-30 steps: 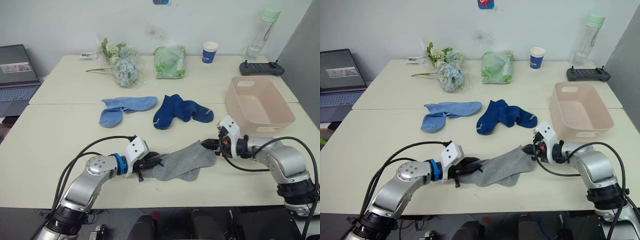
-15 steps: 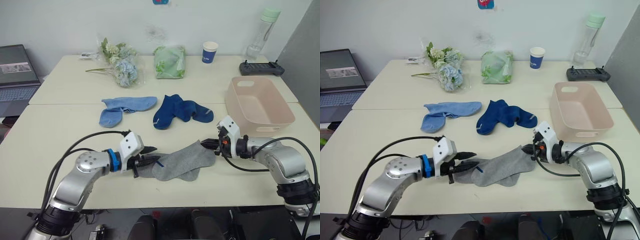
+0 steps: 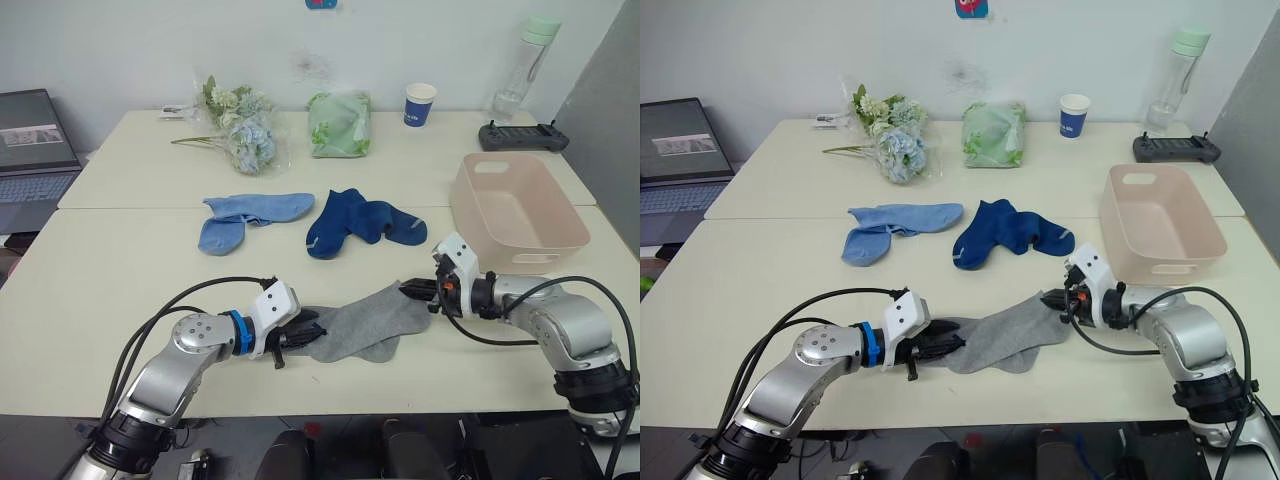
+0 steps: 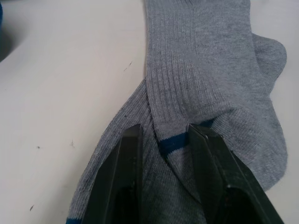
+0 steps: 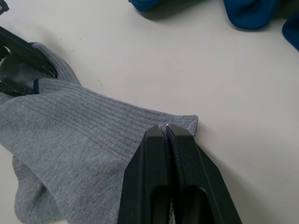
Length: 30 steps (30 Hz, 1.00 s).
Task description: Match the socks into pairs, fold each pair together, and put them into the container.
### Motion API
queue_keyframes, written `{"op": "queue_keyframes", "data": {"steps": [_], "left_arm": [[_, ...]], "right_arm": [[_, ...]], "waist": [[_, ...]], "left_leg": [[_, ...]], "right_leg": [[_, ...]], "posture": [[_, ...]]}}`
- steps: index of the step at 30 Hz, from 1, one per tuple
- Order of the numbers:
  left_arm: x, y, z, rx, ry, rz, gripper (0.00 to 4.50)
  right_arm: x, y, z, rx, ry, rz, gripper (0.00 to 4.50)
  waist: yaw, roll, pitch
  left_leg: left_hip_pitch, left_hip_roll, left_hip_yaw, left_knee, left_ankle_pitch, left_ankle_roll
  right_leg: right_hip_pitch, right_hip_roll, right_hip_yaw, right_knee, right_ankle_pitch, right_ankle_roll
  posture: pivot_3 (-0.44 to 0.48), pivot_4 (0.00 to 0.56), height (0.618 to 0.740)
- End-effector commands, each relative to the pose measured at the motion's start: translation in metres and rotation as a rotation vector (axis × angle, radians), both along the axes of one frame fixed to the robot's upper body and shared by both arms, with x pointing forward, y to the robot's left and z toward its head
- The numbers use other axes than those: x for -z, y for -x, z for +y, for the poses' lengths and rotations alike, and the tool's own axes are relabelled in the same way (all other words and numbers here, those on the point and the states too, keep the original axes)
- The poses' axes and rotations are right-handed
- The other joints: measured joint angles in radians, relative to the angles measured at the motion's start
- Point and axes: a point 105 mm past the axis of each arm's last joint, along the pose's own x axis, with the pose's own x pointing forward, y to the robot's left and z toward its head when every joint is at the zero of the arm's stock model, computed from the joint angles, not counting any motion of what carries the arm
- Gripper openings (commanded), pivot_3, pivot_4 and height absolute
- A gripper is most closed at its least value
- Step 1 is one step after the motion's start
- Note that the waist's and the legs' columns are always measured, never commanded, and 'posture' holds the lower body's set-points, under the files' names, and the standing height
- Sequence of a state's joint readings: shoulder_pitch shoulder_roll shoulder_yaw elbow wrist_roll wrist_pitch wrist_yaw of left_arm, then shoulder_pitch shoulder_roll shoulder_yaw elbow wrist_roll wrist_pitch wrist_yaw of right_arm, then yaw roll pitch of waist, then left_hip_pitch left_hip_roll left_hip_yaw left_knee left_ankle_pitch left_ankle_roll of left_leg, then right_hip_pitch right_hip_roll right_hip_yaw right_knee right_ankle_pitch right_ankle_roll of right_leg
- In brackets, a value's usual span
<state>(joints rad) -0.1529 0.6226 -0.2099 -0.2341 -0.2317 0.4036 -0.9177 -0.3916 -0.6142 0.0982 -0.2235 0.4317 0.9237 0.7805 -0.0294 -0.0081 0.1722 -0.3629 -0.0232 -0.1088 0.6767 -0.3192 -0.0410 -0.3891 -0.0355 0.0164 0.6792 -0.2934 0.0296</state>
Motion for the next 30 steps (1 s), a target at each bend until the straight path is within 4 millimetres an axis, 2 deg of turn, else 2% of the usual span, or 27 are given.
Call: {"op": "queue_keyframes", "data": {"steps": [1, 3, 4, 10, 18, 25, 30], "left_arm": [[-0.006, 0.001, -0.003, 0.022, 0.018, -0.030, 0.70], [-0.008, 0.001, -0.004, 0.026, 0.026, -0.032, 0.06], [-0.008, 0.002, -0.004, 0.029, 0.028, -0.031, 0.02], [-0.009, 0.002, -0.003, 0.026, 0.034, -0.034, 0.02], [-0.038, 0.001, 0.002, 0.000, 0.105, -0.024, 0.02], [-0.036, 0.001, 0.010, -0.016, 0.069, -0.011, 0.02], [-0.032, -0.001, 0.009, -0.028, 0.073, -0.002, 0.02]], "right_arm": [[-0.013, 0.001, 0.002, -0.011, -0.018, -0.053, 0.00], [-0.013, 0.001, 0.002, -0.012, -0.020, -0.053, 0.00], [-0.013, 0.001, 0.002, -0.012, -0.020, -0.053, 0.00], [-0.012, 0.001, 0.003, -0.013, -0.021, -0.053, 0.00], [-0.030, 0.005, 0.003, -0.015, -0.082, -0.053, 0.00], [-0.033, 0.007, 0.007, -0.019, -0.095, -0.054, 0.00], [-0.033, 0.006, 0.010, -0.019, -0.099, -0.054, 0.00]], "waist": [[0.000, 0.000, 0.000], [0.000, 0.000, 0.000], [0.000, 0.000, 0.000], [0.000, 0.000, 0.000], [0.000, 0.000, 0.000], [0.000, 0.000, 0.000], [0.000, 0.000, 0.000]], "left_leg": [[0.000, 0.000, 0.000, 0.000, 0.000, 0.000], [0.000, 0.000, 0.000, 0.000, 0.000, 0.000], [0.000, 0.000, 0.000, 0.000, 0.000, 0.000], [0.000, 0.000, 0.000, 0.000, 0.000, 0.000], [0.000, 0.000, 0.000, 0.000, 0.000, 0.000], [0.000, 0.000, 0.000, 0.000, 0.000, 0.000], [0.000, 0.000, 0.000, 0.000, 0.000, 0.000]], "right_leg": [[0.000, 0.000, 0.000, 0.000, 0.000, 0.000], [0.000, 0.000, 0.000, 0.000, 0.000, 0.000], [0.000, 0.000, 0.000, 0.000, 0.000, 0.000], [0.000, 0.000, 0.000, 0.000, 0.000, 0.000], [0.000, 0.000, 0.000, 0.000, 0.000, 0.000], [0.000, 0.000, 0.000, 0.000, 0.000, 0.000], [0.000, 0.000, 0.000, 0.000, 0.000, 0.000]], "posture": [[0.000, 0.150, 0.740], [0.000, 0.150, 0.740], [0.000, 0.150, 0.740], [0.000, 0.150, 0.740], [0.000, 0.150, 0.740], [0.000, 0.150, 0.740], [0.000, 0.150, 0.740]]}}
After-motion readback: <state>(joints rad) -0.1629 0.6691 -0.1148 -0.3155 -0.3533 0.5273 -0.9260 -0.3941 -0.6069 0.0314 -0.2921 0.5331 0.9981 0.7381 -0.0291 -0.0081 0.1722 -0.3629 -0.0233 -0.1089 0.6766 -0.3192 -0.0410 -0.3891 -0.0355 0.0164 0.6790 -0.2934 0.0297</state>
